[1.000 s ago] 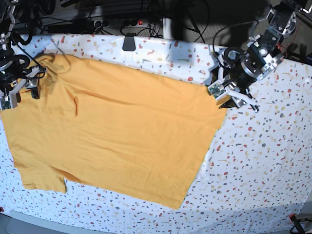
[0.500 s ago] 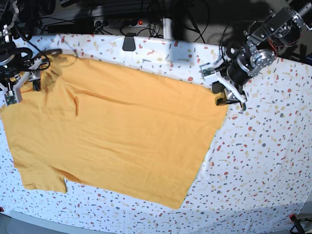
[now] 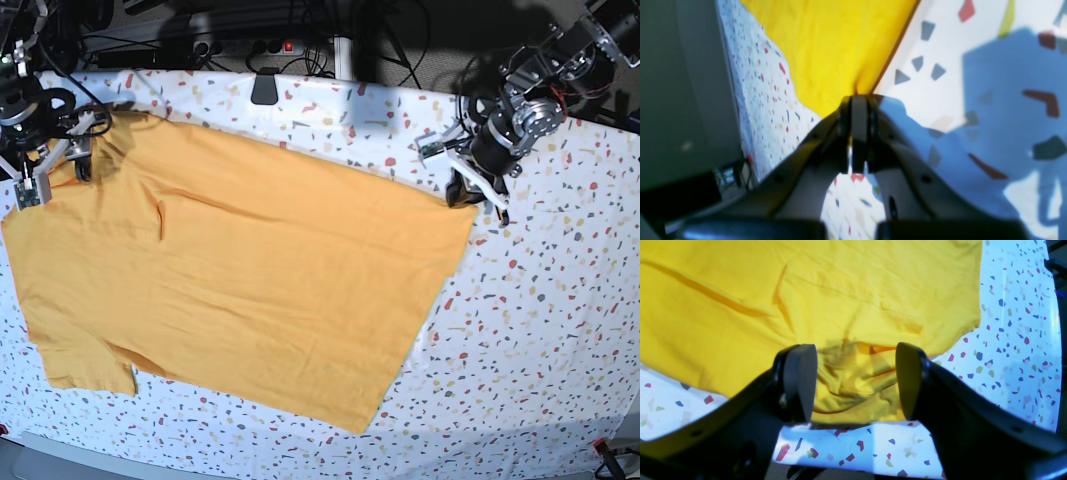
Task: Fold the T-shirt properly
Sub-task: 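Grasp the shoulder corner with the left gripper and pull it taut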
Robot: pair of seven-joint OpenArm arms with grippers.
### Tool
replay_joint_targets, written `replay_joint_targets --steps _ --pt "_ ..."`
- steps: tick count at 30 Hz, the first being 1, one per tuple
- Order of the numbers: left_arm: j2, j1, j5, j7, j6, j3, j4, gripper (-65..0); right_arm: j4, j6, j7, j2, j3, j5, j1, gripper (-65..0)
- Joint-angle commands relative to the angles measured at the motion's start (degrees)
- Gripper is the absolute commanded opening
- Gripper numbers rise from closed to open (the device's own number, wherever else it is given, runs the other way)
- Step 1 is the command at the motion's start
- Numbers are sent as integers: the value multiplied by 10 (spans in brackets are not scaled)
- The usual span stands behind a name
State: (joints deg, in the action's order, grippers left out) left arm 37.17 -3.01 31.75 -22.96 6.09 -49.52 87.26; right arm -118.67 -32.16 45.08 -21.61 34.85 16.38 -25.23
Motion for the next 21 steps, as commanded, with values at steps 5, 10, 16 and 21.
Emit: replay_joint_targets --steps 5,10,16,21 --pt "8 6 -3 -81 -31 -2 2 -650 -11 -2 -16 -9 4 1 2 -300" --pt "11 46 -3 -140 -31 -2 19 -650 -11 -2 -18 -9 4 3 5 -300" --pt "11 121 -2 -167 -31 -2 72 -650 -11 -2 -21 -11 4 3 5 -300" --pt "12 168 -2 -235 -31 -2 120 -650 -11 -2 -21 -11 4 3 5 -300"
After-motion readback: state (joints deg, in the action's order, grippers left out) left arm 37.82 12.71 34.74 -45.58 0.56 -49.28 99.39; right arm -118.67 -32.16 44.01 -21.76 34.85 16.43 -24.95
